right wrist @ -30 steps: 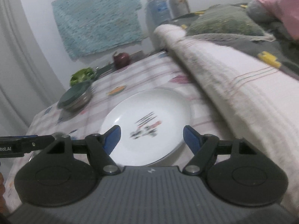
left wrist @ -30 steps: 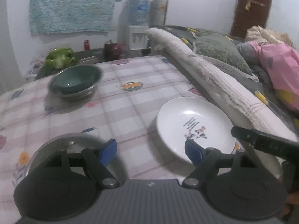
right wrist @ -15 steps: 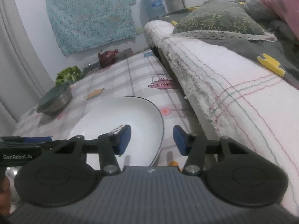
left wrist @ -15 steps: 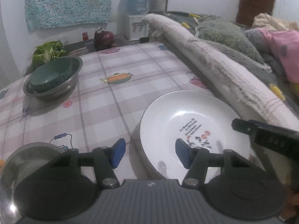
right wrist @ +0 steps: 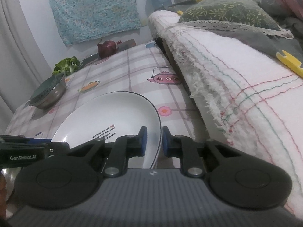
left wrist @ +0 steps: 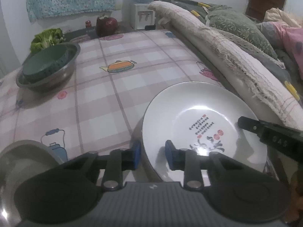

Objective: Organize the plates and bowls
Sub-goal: 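Close both grippers on the rim of the white ceramic plate, then lift the white plate with both grippers toward the steel plate stack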

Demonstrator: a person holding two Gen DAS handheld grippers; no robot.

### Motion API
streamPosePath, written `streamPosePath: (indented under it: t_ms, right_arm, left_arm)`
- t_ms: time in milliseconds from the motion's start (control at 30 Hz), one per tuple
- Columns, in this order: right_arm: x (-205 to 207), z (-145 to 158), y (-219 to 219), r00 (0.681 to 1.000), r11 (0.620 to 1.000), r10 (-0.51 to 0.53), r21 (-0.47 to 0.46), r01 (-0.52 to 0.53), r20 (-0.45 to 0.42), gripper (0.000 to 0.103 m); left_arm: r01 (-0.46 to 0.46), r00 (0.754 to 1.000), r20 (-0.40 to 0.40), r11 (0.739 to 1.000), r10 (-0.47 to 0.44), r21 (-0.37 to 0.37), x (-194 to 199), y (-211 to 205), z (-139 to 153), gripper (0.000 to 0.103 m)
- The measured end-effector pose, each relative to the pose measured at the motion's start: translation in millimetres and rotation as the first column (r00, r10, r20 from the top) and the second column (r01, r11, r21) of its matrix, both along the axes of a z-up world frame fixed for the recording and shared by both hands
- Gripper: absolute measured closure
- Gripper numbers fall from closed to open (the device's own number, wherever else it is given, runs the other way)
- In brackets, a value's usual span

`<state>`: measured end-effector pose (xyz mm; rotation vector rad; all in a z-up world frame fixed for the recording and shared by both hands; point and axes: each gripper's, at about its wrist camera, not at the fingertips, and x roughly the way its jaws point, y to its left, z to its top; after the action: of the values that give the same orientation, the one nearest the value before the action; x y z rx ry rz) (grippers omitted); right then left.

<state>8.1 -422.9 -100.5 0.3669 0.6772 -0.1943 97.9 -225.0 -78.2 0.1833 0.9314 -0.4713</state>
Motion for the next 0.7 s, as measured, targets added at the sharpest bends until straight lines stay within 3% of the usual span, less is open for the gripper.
streamPosePath:
  t_ms: [433, 700]
  right_arm:
    - [-9, 2, 7, 1.0, 1.0, 0.022, 0.0, -0.022, -0.01, 0.087]
    - [-33, 4, 24, 0.998, 0.998, 0.057, 0.0, -0.057, -0.031, 0.087]
  left_arm:
    - [-0.023, 1.0, -0.001, 1.0, 0.023, -0.016, -12, 13, 5, 0.078]
    - [-0.034, 0.999, -0.011, 0.999, 0.034, -0.015, -44, 35, 9, 0.078]
